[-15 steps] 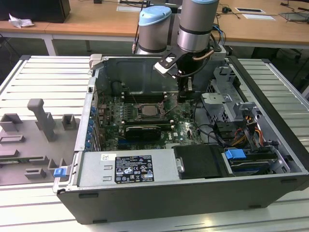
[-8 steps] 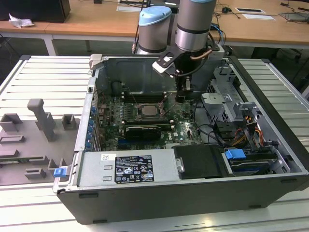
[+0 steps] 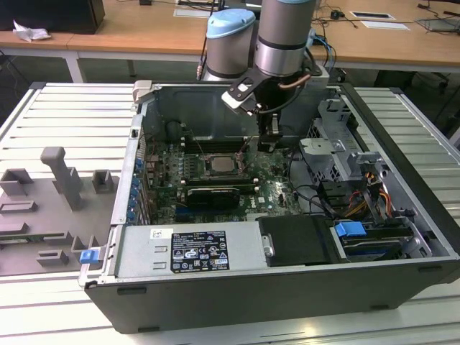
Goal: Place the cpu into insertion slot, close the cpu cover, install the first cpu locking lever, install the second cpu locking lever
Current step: 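Close the cpu cover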
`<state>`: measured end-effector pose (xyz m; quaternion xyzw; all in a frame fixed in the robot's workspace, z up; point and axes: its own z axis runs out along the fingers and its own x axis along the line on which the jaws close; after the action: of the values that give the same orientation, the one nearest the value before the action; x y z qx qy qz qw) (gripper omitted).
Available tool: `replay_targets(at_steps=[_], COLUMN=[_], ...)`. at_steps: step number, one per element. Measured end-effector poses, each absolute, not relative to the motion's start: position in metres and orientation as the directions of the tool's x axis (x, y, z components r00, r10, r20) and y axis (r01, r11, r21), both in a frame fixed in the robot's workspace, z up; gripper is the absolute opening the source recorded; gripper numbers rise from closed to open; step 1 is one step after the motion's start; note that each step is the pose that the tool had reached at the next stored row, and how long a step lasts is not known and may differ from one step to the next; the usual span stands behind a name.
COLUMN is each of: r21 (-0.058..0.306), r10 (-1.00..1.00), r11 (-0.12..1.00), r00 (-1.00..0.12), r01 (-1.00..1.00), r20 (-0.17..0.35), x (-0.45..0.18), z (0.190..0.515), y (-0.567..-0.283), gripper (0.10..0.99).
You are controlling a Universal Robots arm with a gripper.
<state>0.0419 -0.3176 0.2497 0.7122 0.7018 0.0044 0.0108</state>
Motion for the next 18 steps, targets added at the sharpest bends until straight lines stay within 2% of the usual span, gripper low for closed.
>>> replay_targets(at_steps=[18], r21=[0.022], r10=[1.0], r11=[-0.015], r00=[0.015], r01=[1.0], r20=[-0.009], x=[0.026], z=[0.25], y=[-0.318], gripper=[0.106])
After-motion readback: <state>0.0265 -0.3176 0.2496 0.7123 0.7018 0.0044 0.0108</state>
